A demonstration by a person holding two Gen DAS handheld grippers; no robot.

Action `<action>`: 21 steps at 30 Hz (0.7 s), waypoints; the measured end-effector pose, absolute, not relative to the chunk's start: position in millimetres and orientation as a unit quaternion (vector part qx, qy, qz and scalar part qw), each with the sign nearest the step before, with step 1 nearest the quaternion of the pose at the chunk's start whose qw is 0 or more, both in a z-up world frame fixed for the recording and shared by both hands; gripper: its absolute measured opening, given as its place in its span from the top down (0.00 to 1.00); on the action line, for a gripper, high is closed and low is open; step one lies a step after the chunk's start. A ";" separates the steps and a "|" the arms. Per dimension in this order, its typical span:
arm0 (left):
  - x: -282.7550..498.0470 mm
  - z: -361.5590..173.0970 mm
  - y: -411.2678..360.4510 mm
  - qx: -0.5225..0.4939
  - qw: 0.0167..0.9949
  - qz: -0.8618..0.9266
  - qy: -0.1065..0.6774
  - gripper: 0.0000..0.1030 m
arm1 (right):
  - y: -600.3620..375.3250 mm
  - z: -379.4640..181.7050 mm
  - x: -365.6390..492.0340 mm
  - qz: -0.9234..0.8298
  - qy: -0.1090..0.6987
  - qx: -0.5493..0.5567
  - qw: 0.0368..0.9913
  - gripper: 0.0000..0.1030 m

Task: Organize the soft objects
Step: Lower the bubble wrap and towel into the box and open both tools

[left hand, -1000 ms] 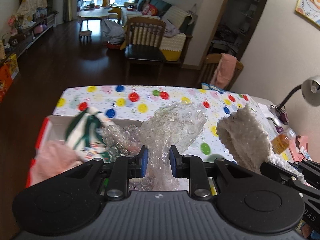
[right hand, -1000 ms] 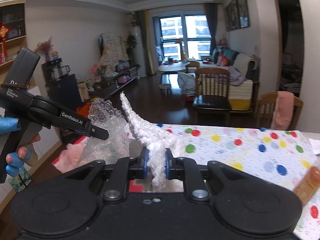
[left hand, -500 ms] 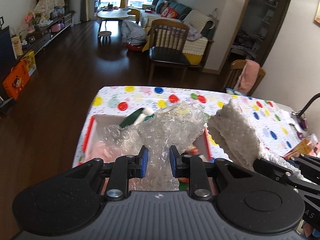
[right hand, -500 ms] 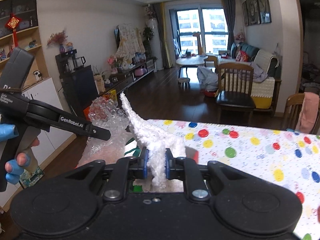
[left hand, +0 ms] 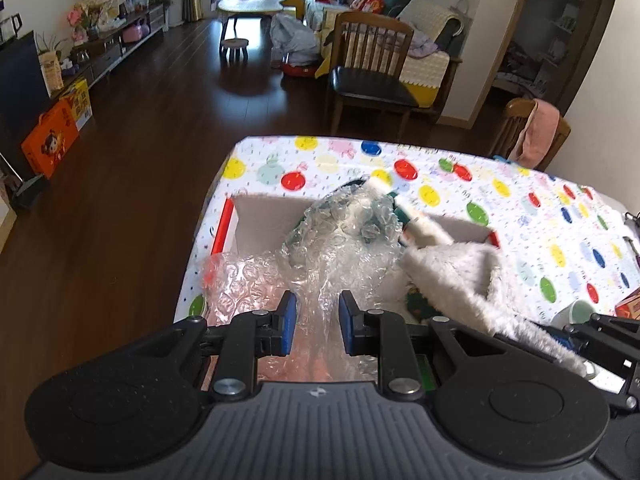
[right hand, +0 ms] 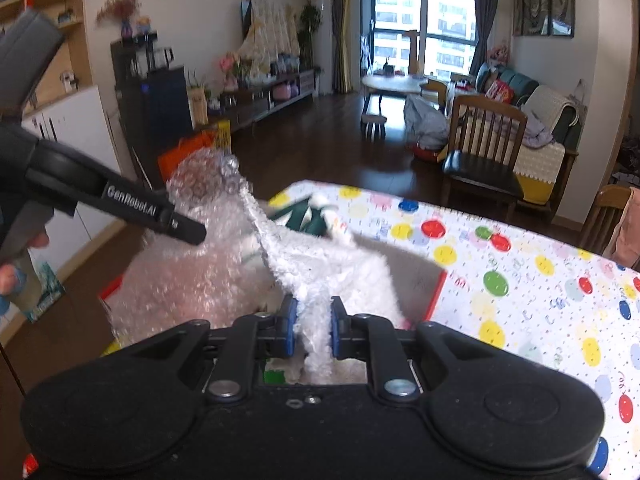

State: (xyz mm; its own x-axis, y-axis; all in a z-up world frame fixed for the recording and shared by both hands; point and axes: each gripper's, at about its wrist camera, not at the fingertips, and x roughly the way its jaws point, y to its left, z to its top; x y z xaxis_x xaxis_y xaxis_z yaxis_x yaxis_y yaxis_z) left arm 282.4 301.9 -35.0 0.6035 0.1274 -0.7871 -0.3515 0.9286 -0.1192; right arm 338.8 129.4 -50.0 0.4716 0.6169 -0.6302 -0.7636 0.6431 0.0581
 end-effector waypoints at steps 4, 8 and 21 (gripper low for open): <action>288.0 -52.2 307.4 -0.133 0.879 0.134 0.437 0.78 | 139.4 -65.0 335.2 0.407 0.328 -0.130 0.843 0.85; 288.4 -64.7 311.7 -0.136 0.877 0.128 0.442 0.78 | 143.8 -75.8 333.4 0.402 0.337 -0.136 0.840 0.84; 282.0 -91.3 316.5 -0.163 0.870 0.123 0.449 0.78 | 152.6 -91.0 336.1 0.393 0.342 -0.149 0.840 0.76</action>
State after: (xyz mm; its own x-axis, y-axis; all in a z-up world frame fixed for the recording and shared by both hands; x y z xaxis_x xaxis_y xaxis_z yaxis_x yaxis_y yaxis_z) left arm 282.0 316.5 -91.3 0.5657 0.0672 -0.8219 -0.3608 0.9164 -0.1733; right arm 336.1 152.6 -91.0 0.4567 0.5594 -0.6917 -0.7629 0.6462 0.0188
